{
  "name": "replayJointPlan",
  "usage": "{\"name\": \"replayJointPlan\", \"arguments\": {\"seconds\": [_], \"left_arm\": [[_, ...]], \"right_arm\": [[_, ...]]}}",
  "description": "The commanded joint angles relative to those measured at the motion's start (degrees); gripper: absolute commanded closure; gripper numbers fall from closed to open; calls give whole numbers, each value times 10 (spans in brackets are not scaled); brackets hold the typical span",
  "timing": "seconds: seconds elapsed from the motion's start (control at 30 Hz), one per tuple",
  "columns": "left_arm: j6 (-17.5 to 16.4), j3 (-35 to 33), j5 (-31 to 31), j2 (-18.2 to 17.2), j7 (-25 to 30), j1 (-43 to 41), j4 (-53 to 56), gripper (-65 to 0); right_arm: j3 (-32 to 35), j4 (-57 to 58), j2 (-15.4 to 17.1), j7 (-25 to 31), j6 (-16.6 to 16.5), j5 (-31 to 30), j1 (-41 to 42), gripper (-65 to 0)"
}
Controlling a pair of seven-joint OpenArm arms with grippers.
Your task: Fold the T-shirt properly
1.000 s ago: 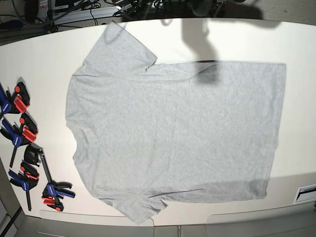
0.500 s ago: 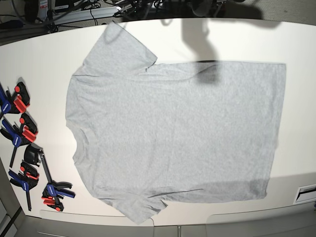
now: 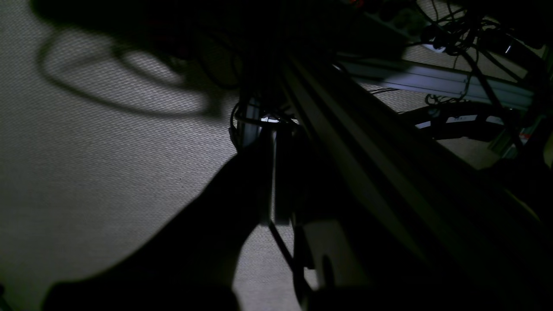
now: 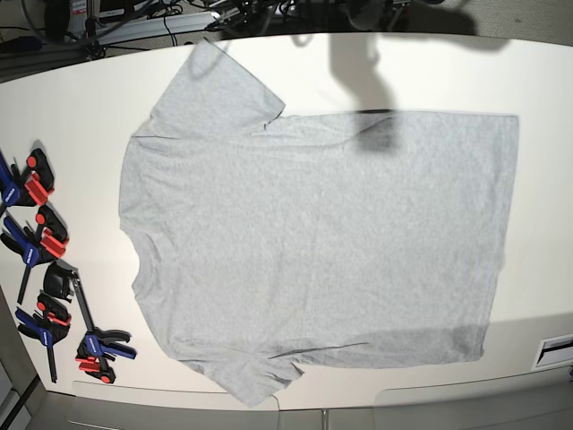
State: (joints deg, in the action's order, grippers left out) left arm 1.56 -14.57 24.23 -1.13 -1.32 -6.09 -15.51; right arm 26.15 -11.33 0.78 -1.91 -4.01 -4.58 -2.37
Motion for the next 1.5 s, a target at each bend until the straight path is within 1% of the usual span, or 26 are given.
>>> {"name": "replayJointPlan", "arguments": {"seconds": [0.0,0.13,0.27,0.33,0.37,0.43,0.5,0.6,0.67,0.7,0.73,0.8,0.83,0.9,0.97,1.0,1.07,1.2,1.27,1.33,1.4,1.47], "left_arm": [[2,-1,5,1,-9,-8,0,-1],[2,-1,30,-7,-8,-32,-13,-1],[2,-1,31,-19,-6,-81,-62,-1],[2,-1,31,-28,-6,-112,-97,-1],[2,0,31,-31,-5,-128,-118,-1],[2,0,31,-40,-3,-162,-162,-1],[4,10,33,-50,-2,-196,-209,0],[4,45,33,-61,-2,-248,-280,0],[4,78,34,-66,-2,-283,-328,0],[4,96,35,-69,-3,-301,-352,0],[4,113,35,-73,-7,-318,-376,0],[3,141,45,-85,-29,-353,-427,0],[3,153,61,-94,-43,-371,-452,0],[-1,175,97,-112,-67,-407,-504,0],[-15,198,123,-130,-94,-443,-557,0],[-27,212,135,-139,-112,-463,-586,0],[-64,243,156,-151,-144,-501,-639,0],[-177,323,233,-160,-210,-566,-735,0],[-238,365,289,-160,-271,-587,-777,0],[-295,406,353,-161,-347,-600,-810,0],[-347,443,417,-160,-421,-607,-834,0],[-392,479,487,-160,-490,-609,-850,0]], "right_arm": [[1,-3,0,4,3,-4,1,0],[1,-3,9,7,7,-5,-14,0],[1,-3,23,42,7,-5,-42,0],[-3,-9,33,64,13,-7,-59,0],[-11,-17,40,73,18,-20,-70,0],[-41,-44,51,82,31,-60,-96,0],[-88,-82,61,82,32,-89,-125,0],[-169,-150,73,82,26,-96,-176,0],[-219,-199,78,83,4,-96,-212,0],[-242,-225,80,83,-12,-96,-231,0],[-263,-252,81,83,-35,-96,-250,0],[-294,-313,85,83,-94,-103,-294,0],[-306,-345,87,83,-118,-128,-317,0],[-330,-414,87,83,-156,-195,-368,0],[-352,-486,87,82,-194,-247,-418,0],[-363,-524,87,79,-212,-266,-443,0],[-385,-598,85,79,-239,-297,-492,0],[-434,-734,83,69,-279,-363,-570,0],[-464,-792,82,44,-299,-403,-595,0],[-495,-841,81,6,-317,-453,-611,0],[-532,-882,70,-34,-333,-511,-617,0],[-571,-917,53,-77,-342,-579,-617,0]]}}
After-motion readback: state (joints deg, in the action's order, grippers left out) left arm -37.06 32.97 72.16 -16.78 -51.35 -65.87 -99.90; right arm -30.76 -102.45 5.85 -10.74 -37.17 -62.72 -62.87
